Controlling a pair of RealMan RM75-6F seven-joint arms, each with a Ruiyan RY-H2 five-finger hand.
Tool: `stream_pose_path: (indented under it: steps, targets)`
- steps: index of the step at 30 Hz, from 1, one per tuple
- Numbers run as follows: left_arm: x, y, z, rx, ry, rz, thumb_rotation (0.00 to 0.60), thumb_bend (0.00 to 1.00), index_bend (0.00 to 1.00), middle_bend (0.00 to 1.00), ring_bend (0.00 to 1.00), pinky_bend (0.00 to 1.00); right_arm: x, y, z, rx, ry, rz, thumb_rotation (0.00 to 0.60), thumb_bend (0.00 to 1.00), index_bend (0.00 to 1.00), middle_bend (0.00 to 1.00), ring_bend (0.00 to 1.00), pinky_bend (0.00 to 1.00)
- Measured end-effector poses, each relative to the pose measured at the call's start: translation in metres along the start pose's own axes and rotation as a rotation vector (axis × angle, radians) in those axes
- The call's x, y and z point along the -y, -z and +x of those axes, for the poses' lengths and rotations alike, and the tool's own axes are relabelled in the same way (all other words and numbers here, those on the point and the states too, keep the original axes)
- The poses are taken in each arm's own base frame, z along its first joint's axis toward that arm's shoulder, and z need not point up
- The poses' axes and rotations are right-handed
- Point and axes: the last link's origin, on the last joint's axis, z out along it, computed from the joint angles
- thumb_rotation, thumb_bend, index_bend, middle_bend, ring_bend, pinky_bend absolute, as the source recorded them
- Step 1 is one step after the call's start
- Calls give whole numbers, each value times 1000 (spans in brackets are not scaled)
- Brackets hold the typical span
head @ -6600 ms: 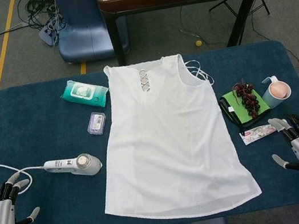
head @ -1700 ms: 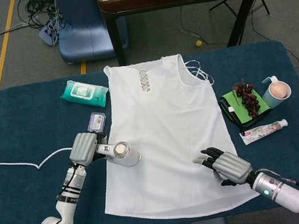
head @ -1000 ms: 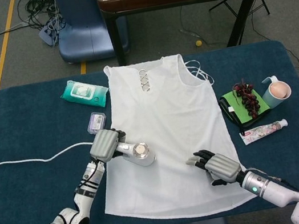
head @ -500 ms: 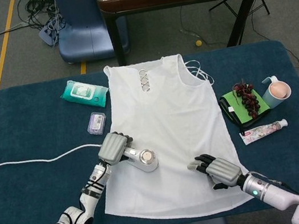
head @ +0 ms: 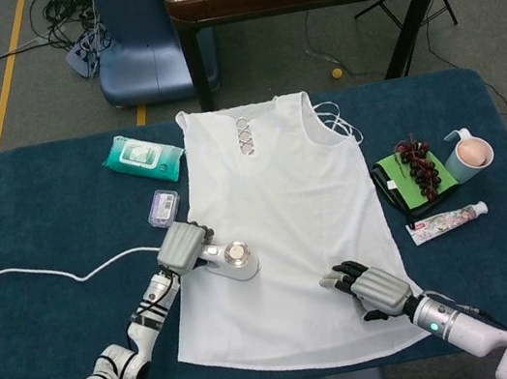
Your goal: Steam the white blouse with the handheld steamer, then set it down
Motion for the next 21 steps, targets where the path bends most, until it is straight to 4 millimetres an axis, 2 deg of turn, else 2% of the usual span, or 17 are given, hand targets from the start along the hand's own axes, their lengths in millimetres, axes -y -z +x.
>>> stream_pose_path:
  steps: [13, 17, 21]
  targets:
    - [54, 15, 13, -4, -128, 65, 600, 246, 848, 694, 595, 560, 2, 1, 1, 0, 8, 7, 545, 910, 11, 119, 0, 15]
    - [62, 18, 20, -19, -139, 71, 600, 246, 848, 694, 595, 561, 3, 1, 1, -2, 10, 9, 546, 910, 11, 119, 0, 15]
    - [58, 18, 27, -43, -114, 60, 600, 246, 848, 694, 595, 560, 4, 1, 1, -7, 9, 13, 546, 910, 11, 119, 0, 15]
